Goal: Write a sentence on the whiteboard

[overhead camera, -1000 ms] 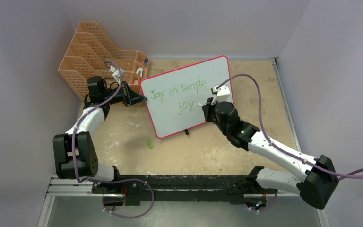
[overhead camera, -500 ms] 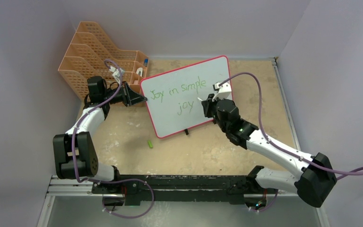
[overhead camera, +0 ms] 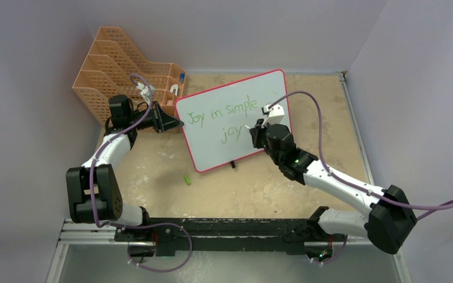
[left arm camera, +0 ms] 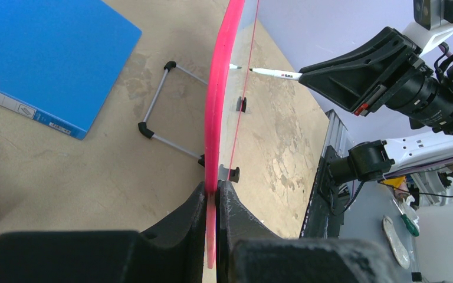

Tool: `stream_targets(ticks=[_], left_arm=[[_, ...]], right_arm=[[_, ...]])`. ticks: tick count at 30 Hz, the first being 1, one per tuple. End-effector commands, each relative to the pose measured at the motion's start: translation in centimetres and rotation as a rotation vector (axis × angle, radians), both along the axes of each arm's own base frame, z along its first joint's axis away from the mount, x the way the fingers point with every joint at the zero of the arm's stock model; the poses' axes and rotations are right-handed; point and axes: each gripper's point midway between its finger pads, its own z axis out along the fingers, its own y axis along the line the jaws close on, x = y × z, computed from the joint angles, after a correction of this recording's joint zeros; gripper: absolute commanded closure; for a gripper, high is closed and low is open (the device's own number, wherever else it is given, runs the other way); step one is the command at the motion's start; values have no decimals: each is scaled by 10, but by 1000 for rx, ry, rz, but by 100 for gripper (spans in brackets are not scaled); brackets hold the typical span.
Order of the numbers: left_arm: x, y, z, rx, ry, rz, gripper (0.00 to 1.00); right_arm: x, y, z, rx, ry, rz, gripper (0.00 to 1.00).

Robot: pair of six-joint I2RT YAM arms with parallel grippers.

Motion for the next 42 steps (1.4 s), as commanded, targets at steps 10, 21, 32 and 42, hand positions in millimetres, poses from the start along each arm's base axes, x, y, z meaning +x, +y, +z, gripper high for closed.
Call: stream_targets(ticks=[10,21,32,42], left_arm=[[2,-1,17,16,-74,-9,100],[2,-1,16,16,-74,-10,100],[2,-1,17,16,-77,-9,100],[2,-1,17,15,-78,-11,100]], right_arm=[[8,0,14,30,-48,-22,100],[11,-1,14,28,-52,-37,100],[14,-2,12,24,-50,-48,100],[16,3,20,33,-70,-30,100]])
